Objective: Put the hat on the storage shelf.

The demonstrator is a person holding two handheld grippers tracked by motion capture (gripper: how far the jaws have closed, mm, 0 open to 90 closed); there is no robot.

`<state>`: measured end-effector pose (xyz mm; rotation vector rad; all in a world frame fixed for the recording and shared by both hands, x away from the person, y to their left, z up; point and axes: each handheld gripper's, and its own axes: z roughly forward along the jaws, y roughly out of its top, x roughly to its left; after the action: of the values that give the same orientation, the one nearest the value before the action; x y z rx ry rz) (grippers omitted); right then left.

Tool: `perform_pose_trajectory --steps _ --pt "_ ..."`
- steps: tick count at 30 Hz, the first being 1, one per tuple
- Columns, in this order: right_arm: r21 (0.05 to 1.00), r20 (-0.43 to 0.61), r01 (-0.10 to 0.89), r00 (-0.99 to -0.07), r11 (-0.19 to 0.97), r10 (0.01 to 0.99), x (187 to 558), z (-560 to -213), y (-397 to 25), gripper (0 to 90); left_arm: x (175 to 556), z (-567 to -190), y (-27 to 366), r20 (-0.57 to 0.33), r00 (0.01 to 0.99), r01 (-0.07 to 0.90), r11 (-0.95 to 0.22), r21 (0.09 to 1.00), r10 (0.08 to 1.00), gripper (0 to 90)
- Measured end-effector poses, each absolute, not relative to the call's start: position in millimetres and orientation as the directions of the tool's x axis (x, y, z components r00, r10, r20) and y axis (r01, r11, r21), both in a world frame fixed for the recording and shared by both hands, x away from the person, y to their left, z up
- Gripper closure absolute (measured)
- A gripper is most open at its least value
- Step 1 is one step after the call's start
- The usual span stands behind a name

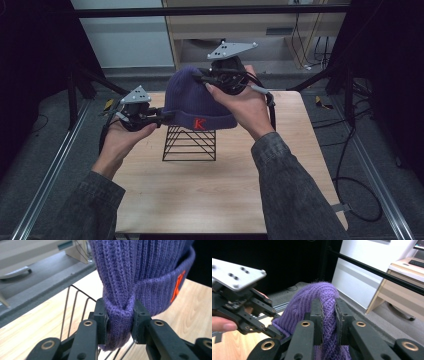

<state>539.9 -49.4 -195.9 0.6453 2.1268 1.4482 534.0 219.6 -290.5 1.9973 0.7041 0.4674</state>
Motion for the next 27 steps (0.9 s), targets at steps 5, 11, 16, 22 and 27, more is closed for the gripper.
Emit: perform_pose_trajectory --steps 5,11,16,22,27 --pt "0.94 -0.114 0.13 -0.752 0.316 0.649 550 -200 -50 78.9 535 -287 225 0.048 0.712 0.296 -0.362 0.884 0.701 71.3" --pt "0.934 -0.109 0.15 -0.746 0.325 0.657 561 -207 -45 78.7 538 -287 229 0.059 0.696 0.305 -0.369 0.878 0.716 71.5" --pt "0.928 -0.102 0.166 -0.745 0.332 0.659 569 -212 -42 78.4 541 -290 232 0.074 0.684 0.31 -0.381 0.871 0.726 71.5" --pt "0.913 -0.09 0.202 -0.746 0.353 0.659 583 -227 -36 78.1 547 -306 239 0.045 0.669 0.342 -0.362 0.867 0.741 71.8" --pt "0.908 -0.087 0.212 -0.748 0.361 0.658 588 -236 -30 78.0 550 -314 243 0.039 0.657 0.356 -0.355 0.864 0.753 71.9"
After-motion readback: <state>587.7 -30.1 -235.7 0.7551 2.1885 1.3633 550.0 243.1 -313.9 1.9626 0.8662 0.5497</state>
